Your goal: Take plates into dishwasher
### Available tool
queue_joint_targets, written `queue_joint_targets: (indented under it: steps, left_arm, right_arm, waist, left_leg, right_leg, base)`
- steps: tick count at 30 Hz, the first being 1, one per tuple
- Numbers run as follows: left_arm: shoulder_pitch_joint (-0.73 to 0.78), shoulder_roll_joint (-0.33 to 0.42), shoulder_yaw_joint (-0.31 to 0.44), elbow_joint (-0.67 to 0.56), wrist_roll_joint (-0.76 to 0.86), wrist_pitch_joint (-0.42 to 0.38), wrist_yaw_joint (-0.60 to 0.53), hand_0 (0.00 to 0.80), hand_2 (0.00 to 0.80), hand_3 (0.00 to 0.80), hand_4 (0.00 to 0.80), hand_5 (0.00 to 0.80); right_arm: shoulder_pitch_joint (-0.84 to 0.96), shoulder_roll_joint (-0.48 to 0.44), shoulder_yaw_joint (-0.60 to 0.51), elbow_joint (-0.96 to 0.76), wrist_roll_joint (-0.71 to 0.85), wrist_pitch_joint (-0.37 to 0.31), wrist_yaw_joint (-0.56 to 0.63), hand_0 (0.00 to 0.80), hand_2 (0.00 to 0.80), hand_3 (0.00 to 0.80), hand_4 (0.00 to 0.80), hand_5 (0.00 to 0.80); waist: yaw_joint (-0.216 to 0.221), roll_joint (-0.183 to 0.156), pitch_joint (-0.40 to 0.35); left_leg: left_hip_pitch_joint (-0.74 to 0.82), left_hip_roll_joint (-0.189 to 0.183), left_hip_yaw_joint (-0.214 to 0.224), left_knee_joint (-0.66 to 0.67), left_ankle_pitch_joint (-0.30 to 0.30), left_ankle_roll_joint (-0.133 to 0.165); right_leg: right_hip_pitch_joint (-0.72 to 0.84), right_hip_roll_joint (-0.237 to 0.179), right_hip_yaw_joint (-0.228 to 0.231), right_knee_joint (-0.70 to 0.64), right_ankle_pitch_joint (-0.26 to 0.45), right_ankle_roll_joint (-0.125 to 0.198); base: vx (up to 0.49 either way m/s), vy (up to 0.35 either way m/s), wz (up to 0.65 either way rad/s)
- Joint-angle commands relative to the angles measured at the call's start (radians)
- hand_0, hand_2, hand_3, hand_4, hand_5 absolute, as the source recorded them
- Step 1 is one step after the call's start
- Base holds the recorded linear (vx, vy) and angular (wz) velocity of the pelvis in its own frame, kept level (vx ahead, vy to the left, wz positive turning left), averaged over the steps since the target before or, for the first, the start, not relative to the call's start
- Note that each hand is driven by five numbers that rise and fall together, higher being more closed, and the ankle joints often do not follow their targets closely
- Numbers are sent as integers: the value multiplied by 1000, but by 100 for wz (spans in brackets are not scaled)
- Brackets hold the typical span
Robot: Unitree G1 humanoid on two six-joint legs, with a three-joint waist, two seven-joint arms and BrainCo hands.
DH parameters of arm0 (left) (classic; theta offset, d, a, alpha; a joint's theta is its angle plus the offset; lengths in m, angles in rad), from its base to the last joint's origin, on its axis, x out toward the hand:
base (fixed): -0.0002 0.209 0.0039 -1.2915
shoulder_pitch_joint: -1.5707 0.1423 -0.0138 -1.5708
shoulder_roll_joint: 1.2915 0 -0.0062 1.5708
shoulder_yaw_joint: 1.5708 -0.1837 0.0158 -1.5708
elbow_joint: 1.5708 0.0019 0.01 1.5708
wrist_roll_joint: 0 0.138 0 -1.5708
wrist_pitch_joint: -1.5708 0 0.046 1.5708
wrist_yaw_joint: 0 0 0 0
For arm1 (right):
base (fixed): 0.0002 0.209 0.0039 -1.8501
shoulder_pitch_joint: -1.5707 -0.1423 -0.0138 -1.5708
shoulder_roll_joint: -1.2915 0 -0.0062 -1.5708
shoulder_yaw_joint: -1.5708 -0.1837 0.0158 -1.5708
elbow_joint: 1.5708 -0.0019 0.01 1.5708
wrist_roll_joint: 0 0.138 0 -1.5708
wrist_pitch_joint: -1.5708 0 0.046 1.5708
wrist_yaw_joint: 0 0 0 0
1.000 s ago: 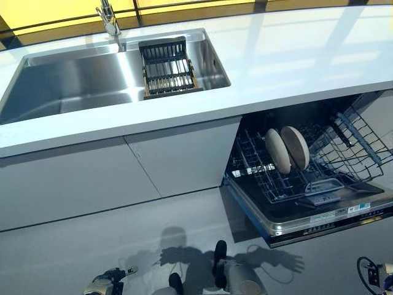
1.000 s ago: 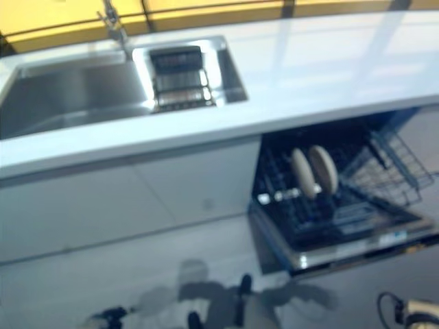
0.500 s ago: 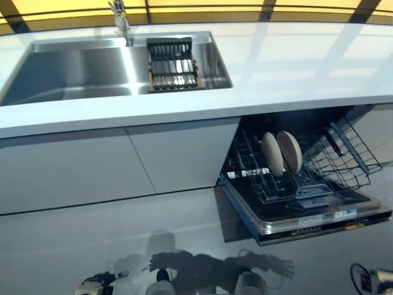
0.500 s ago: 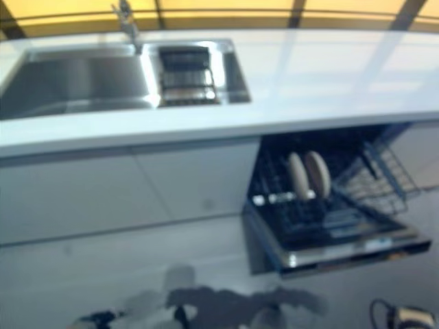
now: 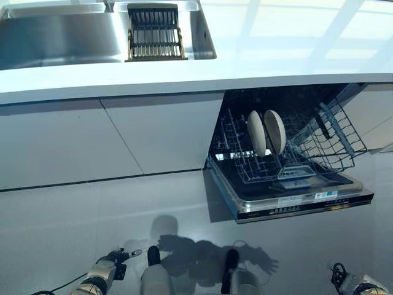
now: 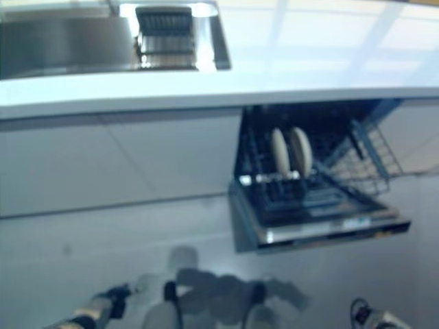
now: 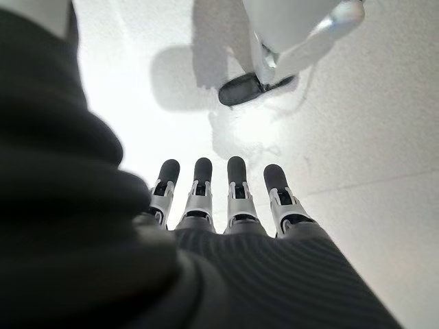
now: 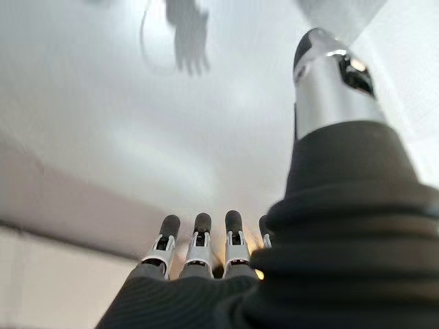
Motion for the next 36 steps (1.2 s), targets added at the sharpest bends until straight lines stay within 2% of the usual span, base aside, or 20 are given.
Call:
queue_joint_targets:
  steps: [1,4,6,8,12,15,17,19,24,30,36]
  left_arm:
    - [-35,-15,-26,6,-33,-26,33,0,0,0,0,0]
    - [-77,-35,-38,5,-65,-56,61,0,0,0,0,0]
    - [-93,-39,-42,-3,-83,-54,72,0,0,0,0,0]
    - [-101,-49,-45,-21,-99,-61,87,0,0,0,0,0]
    - [-94,-81,-49,-50,-131,-56,100,0,0,0,0,0]
    - [-78,-106,-59,-61,-146,-61,106,0,0,0,0,0]
    - [-58,-123,-65,-67,-149,-71,101,0,0,0,0,0]
    - [-47,-137,-78,-63,-161,-81,103,0,0,0,0,0]
    - [-9,-141,-90,-60,-169,-94,82,0,0,0,0,0]
    - [8,-120,-93,-76,-142,-78,53,0,0,0,0,0]
    - [7,-79,-87,-116,-118,-53,44,0,0,0,0,0]
  right_arm:
    - [-85,-1,0,-5,126,-88,26,0,0,0,0,0]
    - [-175,16,20,4,270,-128,34,0,0,0,0,0]
    - [-220,25,24,2,353,-141,50,0,0,0,0,0]
    - [-262,31,26,-5,482,-163,116,0,0,0,0,0]
    - [-331,38,7,-38,770,-158,270,0,0,0,0,0]
    - [-382,43,2,-100,881,-175,347,0,0,0,0,0]
    - [-440,40,7,-159,892,-208,394,0,0,0,0,0]
    - [-507,32,12,-206,872,-224,426,0,0,0,0,0]
    - [-632,14,46,-343,859,-207,526,0,0,0,0,0]
    - [-771,24,160,-533,835,-180,724,0,0,0,0,0]
    - [-849,39,225,-708,853,-247,744,0,0,0,0,0]
  waist:
    - [5,63,65]
    - [4,101,125]
    - [0,118,144]
    - [0,140,160]
    - [-3,187,173]
    - [0,211,174]
    - [4,228,169]
    - [7,242,167]
    - [19,257,160]
    - [46,247,149]
    - [76,222,142]
  left_leg:
    - [-59,-38,14,45,19,88]
    - [-168,-62,-13,154,-7,97]
    - [-210,-68,-14,199,-21,104]
    - [-250,-81,-20,239,-32,108]
    - [-316,-104,-27,318,-59,114]
    - [-339,-112,-33,355,-74,115]
    - [-343,-121,-42,385,-111,108]
    - [-349,-123,-42,399,-116,106]
    - [-356,-129,-41,431,-129,102]
    - [-341,-124,-49,419,-108,94]
    - [-327,-109,-57,420,-100,94]
  right_leg:
    - [-55,-5,45,146,-41,-33]
    - [-185,-10,74,291,-86,-57]
    - [-237,-11,81,353,-108,-66]
    - [-288,-14,90,412,-128,-77]
    - [-376,-20,110,520,-172,-95]
    - [-414,-32,119,580,-198,-107]
    - [-428,-43,134,631,-245,-105]
    - [-444,-51,138,662,-260,-111]
    - [-459,-65,139,712,-289,-123]
    - [-439,-67,125,708,-285,-125]
    - [-402,-78,96,705,-278,-116]
  base:
    - [-208,45,-3]
    - [-249,46,-1]
    - [-140,35,-1]
    - [-108,61,-4]
    - [-69,96,4]
    - [-14,80,10]
    - [89,80,18]
    - [56,82,11]
    - [24,56,0]
    - [8,1,1]
    - [6,-49,2]
